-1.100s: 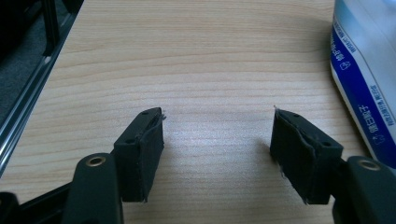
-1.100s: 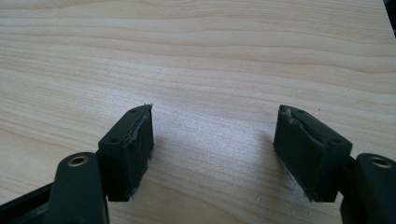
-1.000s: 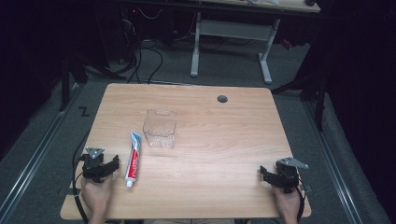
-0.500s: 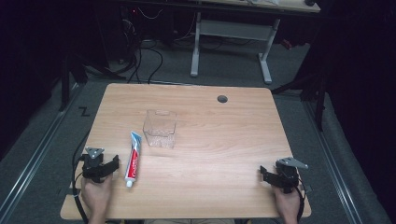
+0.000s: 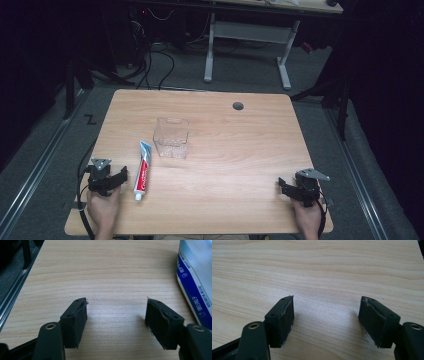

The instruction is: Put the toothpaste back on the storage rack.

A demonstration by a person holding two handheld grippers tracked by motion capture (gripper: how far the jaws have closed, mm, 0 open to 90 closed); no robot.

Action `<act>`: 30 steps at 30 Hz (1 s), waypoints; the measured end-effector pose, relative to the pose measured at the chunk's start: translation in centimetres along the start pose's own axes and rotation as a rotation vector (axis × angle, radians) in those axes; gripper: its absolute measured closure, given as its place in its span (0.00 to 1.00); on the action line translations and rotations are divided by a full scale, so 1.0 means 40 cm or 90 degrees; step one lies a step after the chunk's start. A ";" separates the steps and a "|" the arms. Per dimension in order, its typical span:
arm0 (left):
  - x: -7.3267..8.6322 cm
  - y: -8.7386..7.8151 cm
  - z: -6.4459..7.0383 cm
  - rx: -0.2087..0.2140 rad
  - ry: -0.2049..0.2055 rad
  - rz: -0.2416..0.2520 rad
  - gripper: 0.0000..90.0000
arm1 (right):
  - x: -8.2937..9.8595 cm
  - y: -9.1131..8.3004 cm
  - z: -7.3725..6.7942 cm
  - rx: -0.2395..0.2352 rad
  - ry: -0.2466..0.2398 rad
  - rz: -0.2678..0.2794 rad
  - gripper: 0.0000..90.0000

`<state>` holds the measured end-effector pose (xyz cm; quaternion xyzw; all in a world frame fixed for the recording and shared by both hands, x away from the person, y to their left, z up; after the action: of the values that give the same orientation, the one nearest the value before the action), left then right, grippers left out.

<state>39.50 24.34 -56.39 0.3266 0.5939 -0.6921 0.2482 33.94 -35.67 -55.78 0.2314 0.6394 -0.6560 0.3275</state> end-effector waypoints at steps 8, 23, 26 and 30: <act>0.000 0.000 0.002 -0.001 0.004 -0.003 0.38 | 0.000 -0.001 0.000 -0.001 0.002 0.000 0.32; 0.000 0.000 0.005 0.011 0.014 -0.001 0.40 | 0.000 -0.001 0.001 -0.002 0.001 -0.001 0.32; 0.000 0.000 0.005 0.011 0.014 -0.001 0.42 | 0.000 -0.001 0.001 -0.002 0.001 -0.001 0.32; -0.001 0.000 0.004 0.013 0.014 0.000 0.43 | 0.000 -0.001 0.000 -0.002 0.004 -0.002 0.32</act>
<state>39.51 24.17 -56.36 0.3366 0.5895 -0.6946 0.2380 33.90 -35.68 -55.76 0.2319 0.6416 -0.6550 0.3249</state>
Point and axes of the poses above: each handheld gripper's, and its own axes: y roughly forward along the jaws, x roughly out of its underside, z roughly to its right, the point moved 4 cm from there along y, roughly forward along the jaws, and after that the axes turned 5 degrees about x, right-handed, at the moved point
